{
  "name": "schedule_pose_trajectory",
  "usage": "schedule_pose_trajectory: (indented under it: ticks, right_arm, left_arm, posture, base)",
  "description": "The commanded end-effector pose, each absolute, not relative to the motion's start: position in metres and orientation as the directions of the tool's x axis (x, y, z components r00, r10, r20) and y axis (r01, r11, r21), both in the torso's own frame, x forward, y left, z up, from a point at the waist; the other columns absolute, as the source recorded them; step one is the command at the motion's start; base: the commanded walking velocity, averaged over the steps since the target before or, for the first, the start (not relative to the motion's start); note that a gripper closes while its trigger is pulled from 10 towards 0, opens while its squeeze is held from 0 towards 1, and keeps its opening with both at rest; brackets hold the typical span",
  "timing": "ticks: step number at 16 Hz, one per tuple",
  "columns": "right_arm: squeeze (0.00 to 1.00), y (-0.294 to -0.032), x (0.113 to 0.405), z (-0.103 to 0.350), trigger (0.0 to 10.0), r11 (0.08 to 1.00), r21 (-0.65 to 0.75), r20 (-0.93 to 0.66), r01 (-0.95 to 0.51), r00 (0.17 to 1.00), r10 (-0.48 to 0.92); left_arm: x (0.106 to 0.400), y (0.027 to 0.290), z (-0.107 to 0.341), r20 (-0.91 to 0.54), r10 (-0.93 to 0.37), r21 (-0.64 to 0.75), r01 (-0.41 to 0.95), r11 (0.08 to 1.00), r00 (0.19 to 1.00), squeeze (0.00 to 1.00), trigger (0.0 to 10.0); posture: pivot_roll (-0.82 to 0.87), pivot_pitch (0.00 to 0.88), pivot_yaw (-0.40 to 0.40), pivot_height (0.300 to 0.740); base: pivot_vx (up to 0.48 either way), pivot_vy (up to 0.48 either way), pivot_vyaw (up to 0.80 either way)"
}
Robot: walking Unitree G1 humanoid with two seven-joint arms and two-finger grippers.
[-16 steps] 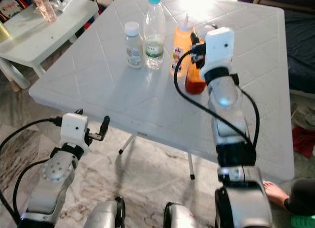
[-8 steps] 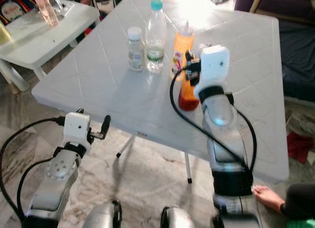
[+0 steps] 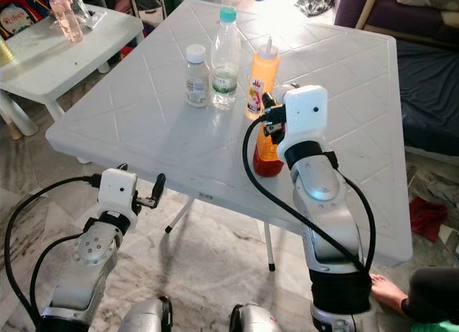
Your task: Restocking fridge
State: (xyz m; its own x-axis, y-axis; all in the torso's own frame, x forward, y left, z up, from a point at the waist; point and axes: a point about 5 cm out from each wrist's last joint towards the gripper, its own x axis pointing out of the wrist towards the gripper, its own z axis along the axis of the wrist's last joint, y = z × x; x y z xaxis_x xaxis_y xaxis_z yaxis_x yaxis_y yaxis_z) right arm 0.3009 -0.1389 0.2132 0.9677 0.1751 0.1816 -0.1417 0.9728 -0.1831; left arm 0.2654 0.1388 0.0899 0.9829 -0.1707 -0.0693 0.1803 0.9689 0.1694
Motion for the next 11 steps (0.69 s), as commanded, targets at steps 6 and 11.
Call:
schedule_pose_trajectory:
  ticks: [6,11]
  right_arm:
    - [0.00,-0.140,0.300,0.196,10.0,0.969,-0.203,0.117,-0.140,0.979,0.166]
    - [1.00,-0.144,0.296,0.209,10.0,0.975,-0.191,0.194,-0.112,0.970,0.149]
  left_arm:
    - [0.265,0.138,0.088,-0.078,-0.170,0.179,0.181,0.967,0.982,0.00,10.0]
    - [0.267,0.138,0.088,-0.077,-0.173,0.181,0.185,0.966,0.982,0.00,10.0]
  posture:
    - [0.10,0.136,-0.013,0.740]
    - [0.09,0.134,-0.010,0.740]
  base:
    - [0.000,0.000,0.00]
    - [0.000,0.000,0.00]
